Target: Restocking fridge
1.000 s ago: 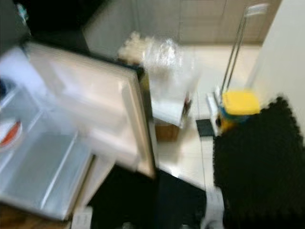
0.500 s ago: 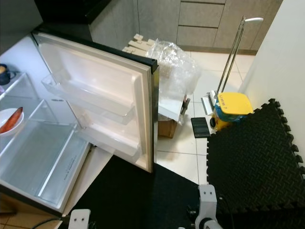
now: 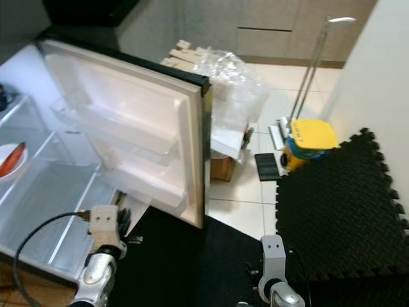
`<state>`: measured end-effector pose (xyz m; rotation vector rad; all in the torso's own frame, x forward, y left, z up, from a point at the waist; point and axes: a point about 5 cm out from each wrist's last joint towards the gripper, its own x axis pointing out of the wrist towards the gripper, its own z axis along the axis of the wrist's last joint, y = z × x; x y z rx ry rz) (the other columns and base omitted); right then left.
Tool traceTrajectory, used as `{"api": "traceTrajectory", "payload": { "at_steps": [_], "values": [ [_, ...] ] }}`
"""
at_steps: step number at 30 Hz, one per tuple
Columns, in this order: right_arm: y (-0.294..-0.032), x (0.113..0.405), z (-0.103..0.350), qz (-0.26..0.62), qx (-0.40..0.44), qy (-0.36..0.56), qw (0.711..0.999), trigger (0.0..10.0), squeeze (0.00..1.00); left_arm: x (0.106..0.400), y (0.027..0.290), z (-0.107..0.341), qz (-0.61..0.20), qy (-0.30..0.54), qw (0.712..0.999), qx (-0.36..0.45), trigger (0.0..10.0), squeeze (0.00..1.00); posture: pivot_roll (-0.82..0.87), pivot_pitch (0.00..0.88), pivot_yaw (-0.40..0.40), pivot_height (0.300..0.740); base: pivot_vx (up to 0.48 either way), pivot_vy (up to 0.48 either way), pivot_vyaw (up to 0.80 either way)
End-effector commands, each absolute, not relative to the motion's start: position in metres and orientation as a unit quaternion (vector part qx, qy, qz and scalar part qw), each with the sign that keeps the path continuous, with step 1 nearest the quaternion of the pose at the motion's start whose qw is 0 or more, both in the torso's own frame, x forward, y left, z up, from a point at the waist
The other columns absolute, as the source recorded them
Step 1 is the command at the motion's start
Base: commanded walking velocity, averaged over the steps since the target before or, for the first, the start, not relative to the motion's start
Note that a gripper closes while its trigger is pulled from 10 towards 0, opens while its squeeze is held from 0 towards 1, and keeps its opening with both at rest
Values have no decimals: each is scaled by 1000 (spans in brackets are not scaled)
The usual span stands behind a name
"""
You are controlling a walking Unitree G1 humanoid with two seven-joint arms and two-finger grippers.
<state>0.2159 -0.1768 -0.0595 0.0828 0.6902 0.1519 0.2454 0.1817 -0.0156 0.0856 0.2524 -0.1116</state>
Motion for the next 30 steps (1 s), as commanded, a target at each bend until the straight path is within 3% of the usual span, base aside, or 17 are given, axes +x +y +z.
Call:
{"api": "traceTrajectory", "payload": {
  "at_steps": [1,5,9,15,18,19,20,23,26,30],
  "values": [
    [-176,211,-63,77,41,347,934,10000,0,242,181,-21,-79,146,984,58,10000,0,-86,114,-15,716,0,0,0],
    [-176,210,-63,81,36,350,933,10000,0,255,145,-13,-202,136,966,82,10000,0,-86,115,-17,716,0,0,0],
    [-175,210,-64,81,36,350,933,10000,0,257,142,-12,-207,137,965,84,10000,0,-88,113,-15,716,0,0,0],
    [-176,209,-63,74,41,346,934,10000,0,225,188,-41,-67,229,967,86,10000,0,-97,92,-11,716,0,0,0],
    [-176,211,-62,74,40,341,936,10000,0,211,207,-47,-14,244,965,92,10000,0,-93,96,-14,716,0,0,0],
    [-174,215,-60,88,36,334,938,10000,0,196,228,-50,46,253,961,105,10000,0,-83,106,-19,716,0,0,0],
    [-172,216,-59,95,32,332,938,10000,0,191,233,-50,60,250,961,106,10000,0,-83,106,-19,716,0,0,0],
    [-171,217,-58,100,30,331,938,10000,0,189,236,-50,67,248,961,106,10000,0,-77,113,-20,716,0,0,0],
    [-165,217,-58,114,34,329,937,10000,0,188,220,-48,45,209,975,58,10000,0,-64,117,-23,716,0,0,675],
    [-165,215,-60,111,36,332,936,10000,0,186,208,-54,29,229,972,33,10000,0,-65,115,-22,716,0,0,800]
  ]
}}
